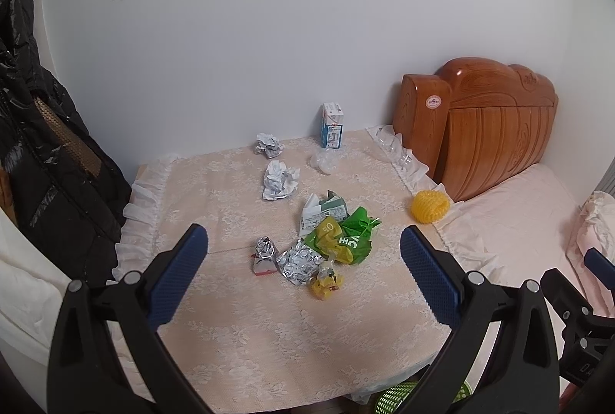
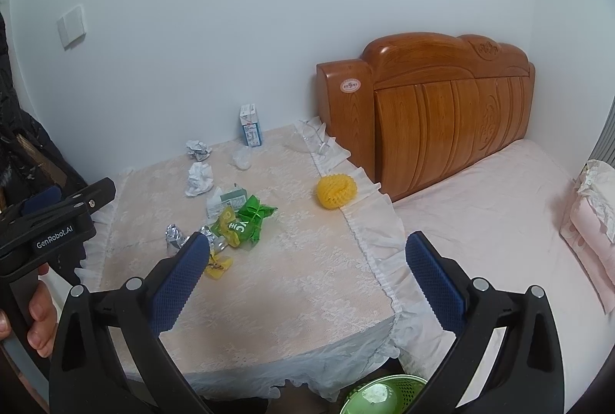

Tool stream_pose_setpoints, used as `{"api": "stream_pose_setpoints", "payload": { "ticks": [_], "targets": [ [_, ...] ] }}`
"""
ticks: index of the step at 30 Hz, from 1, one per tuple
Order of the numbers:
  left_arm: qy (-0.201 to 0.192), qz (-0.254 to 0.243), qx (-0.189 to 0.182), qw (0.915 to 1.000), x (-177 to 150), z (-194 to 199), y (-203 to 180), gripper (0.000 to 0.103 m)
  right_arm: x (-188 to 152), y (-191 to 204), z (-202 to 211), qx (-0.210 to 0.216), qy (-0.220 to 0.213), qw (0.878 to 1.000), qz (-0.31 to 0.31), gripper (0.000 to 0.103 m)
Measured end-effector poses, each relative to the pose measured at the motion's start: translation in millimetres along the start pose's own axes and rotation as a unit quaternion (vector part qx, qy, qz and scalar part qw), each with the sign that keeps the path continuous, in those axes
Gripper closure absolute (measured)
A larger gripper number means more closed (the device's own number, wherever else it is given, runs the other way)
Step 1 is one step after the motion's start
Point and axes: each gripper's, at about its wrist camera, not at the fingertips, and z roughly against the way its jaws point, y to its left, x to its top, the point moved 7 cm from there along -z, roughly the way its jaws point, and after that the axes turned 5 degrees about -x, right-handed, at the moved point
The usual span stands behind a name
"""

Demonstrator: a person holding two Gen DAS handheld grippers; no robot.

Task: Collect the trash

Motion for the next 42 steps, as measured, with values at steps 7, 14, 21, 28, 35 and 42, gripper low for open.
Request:
{"api": "stream_pose_setpoints", "payload": {
  "ticks": [7, 14, 21, 28, 35, 42],
  "targets": [
    [0.004, 0.002, -0.002, 1.0, 0.7, -1.3, 1.7, 0.007, 0.1, 0.9, -0.8, -0.002, 0.001, 1.0, -0.002, 0.002],
    [0.004, 0.002, -0.001, 1.0, 0.7, -2.1, 2.1, 0.007, 2.1, 0.9, -2.0, -0.002, 0.003, 1.0, -0.002, 0.002],
    [0.005, 0.004, 0.001, 1.0, 0.1, -3.4, 2.3, 0.007, 2.2, 1.0, -2.1, -0.002, 0.003, 1.0, -0.003, 0.002],
    [0.004, 0.003, 0.001, 1.0, -0.3, -3.4, 0.6, 0.007, 3.8, 1.2, -2.2, -0.001, 0.003, 1.0, -0.002, 0.002],
    [0.004, 0.003, 0.001, 1.0, 0.0, -3.3, 0.9, 0.007, 6.1, 0.2, -3.9, -0.001, 0.003, 1.0, -0.003, 0.002],
    [0.005, 0.002, 0.001, 1.0, 0.0, -3.1, -1.8, 0.007, 5.3, -0.4, -3.7, 0.0, 0.003, 1.0, -0.004, 0.002]
  ]
}}
